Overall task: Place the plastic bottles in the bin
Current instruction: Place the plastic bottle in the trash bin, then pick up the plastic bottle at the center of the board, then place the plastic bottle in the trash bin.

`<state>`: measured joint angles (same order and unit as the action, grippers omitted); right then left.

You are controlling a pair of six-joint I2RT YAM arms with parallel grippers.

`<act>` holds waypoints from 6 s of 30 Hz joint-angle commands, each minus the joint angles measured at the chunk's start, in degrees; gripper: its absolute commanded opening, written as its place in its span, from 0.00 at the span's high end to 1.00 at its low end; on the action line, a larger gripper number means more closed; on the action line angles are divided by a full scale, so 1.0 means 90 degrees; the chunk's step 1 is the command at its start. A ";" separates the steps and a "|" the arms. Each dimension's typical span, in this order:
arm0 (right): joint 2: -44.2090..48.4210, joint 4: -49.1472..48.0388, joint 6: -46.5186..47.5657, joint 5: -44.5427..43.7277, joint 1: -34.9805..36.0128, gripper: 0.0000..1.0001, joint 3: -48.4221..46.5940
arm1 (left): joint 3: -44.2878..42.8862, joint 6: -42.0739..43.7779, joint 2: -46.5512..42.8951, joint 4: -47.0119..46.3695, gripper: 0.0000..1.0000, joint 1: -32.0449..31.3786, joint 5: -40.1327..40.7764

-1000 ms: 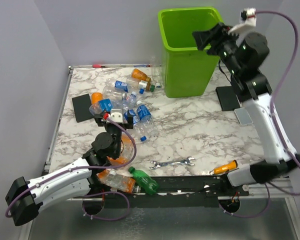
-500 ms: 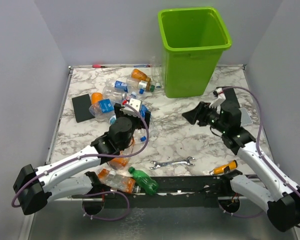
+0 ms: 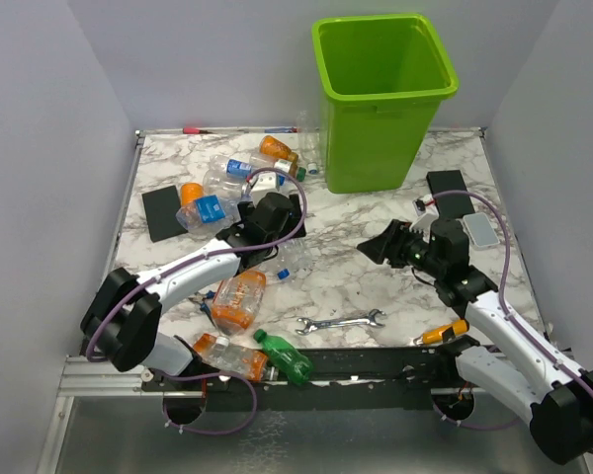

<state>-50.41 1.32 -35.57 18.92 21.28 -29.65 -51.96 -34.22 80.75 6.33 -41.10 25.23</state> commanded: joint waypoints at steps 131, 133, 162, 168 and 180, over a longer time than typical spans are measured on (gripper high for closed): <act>-0.1348 -0.2895 -0.0739 -0.1277 0.2646 0.37 -0.2322 | 0.3088 0.2992 -0.2915 -0.5525 0.72 -0.0694 -0.3802; -0.1407 -0.2954 -0.0712 -0.1321 0.2646 0.38 -0.2353 | 0.3081 0.2981 -0.2878 -0.5527 0.72 -0.0690 -0.3885; -0.1415 -0.1391 0.0674 -0.2008 0.2646 1.00 -0.3332 | 0.3111 0.2929 -0.2903 -0.5498 0.01 -0.0776 -0.3475; -0.1176 0.0161 0.2486 -0.3705 0.2646 1.00 -0.5419 | 0.3238 0.3003 -0.3399 -0.5479 0.01 -0.0775 -0.2479; -0.2751 -0.4942 0.7172 -0.6444 0.2305 1.00 -0.6718 | 0.3408 0.3409 -0.4086 -0.5242 0.01 -0.0781 -0.1275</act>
<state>-65.95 -23.83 9.69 -30.65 44.23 -90.63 -22.09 -5.82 46.48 -41.87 -47.88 8.36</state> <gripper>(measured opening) 0.376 0.990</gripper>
